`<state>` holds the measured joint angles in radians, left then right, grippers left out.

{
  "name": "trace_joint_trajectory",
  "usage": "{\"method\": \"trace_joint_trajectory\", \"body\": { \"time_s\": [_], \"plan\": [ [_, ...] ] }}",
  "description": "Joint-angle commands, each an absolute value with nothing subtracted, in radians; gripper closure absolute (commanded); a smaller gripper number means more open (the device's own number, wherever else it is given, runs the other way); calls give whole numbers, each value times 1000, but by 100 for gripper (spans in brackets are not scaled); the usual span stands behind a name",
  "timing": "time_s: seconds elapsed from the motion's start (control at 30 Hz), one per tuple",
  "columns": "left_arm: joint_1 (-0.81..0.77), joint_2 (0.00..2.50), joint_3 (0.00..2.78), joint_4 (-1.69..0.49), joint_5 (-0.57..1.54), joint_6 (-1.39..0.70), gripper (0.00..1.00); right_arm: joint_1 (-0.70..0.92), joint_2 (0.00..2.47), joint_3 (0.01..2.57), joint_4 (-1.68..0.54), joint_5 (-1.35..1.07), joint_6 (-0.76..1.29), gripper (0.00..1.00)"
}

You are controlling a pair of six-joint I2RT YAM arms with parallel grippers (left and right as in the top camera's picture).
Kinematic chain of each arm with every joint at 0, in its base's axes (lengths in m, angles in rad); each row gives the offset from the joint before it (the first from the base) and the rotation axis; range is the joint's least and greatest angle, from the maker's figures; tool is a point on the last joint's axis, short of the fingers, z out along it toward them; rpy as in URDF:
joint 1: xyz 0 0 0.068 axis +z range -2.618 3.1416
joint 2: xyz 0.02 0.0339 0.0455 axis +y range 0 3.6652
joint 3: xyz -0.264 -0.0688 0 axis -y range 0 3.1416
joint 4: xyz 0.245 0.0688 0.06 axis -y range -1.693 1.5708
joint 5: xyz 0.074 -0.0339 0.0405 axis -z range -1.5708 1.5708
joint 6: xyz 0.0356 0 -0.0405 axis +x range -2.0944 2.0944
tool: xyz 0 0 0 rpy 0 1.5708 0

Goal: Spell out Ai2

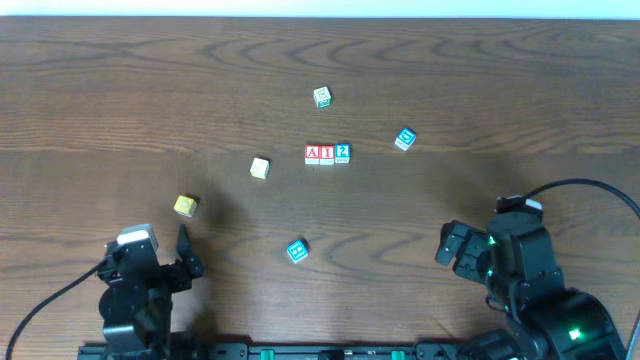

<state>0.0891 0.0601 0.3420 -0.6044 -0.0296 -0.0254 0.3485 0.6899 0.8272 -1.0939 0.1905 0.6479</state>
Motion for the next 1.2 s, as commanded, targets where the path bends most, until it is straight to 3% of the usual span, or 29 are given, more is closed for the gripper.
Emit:
{"method": "trace_joint_trajectory", "body": {
  "time_s": [0.0, 1.17],
  "plan": [
    [93, 48, 290, -562, -26, -49, 5, 355, 687, 828, -1092, 194, 665, 1],
    [91, 4, 137, -495, -25, -67, 5, 355, 687, 828, -1093, 194, 665, 1]
  ]
}}
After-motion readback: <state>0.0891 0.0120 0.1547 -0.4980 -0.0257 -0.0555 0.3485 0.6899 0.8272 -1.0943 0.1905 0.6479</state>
